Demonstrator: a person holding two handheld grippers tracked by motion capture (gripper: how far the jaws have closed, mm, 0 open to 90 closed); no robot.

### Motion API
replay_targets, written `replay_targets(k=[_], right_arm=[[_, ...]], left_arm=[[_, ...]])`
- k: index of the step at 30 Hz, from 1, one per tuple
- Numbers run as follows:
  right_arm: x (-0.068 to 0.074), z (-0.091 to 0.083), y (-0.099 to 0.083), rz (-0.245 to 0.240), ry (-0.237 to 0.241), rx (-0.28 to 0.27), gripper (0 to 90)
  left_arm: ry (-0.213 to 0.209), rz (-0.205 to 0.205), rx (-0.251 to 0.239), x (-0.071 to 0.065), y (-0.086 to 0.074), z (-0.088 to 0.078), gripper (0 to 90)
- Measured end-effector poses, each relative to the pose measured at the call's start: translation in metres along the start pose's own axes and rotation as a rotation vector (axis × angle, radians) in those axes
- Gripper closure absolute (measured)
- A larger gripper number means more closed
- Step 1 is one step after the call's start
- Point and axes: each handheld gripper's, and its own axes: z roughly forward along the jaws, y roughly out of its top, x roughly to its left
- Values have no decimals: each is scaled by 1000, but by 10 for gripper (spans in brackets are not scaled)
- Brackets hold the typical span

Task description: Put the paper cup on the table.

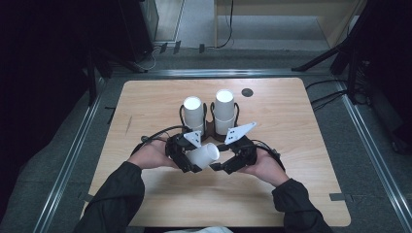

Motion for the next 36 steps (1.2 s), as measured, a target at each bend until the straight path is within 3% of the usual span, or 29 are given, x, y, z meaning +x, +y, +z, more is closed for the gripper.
replay_targets(k=[7, 10, 15, 21, 23, 26, 29, 36], right_arm=[[3, 10, 7, -27, 40, 23, 276], [5, 14, 9, -48, 42, 38, 325], [3, 13, 9, -36, 66, 51, 337], [3, 8, 10, -38, 66, 46, 338], [3, 6, 11, -42, 60, 40, 338], [2, 6, 10, -43, 55, 42, 338], [1, 4, 9, -32, 60, 44, 337], [1, -2, 10, -18, 55, 13, 336]], left_arm=[[-15, -1, 15, -5, -1, 4, 275], [-9, 8, 23, -7, -2, 5, 274], [-11, 13, 13, -7, -3, 4, 266], [-4, 5, -42, -8, -4, 2, 237], [5, -20, -74, -7, -4, 0, 149], [-30, -35, -110, -5, -6, -3, 128], [-28, -45, -132, -5, -7, -5, 84], [-10, -73, -177, -4, -11, -9, 85]])
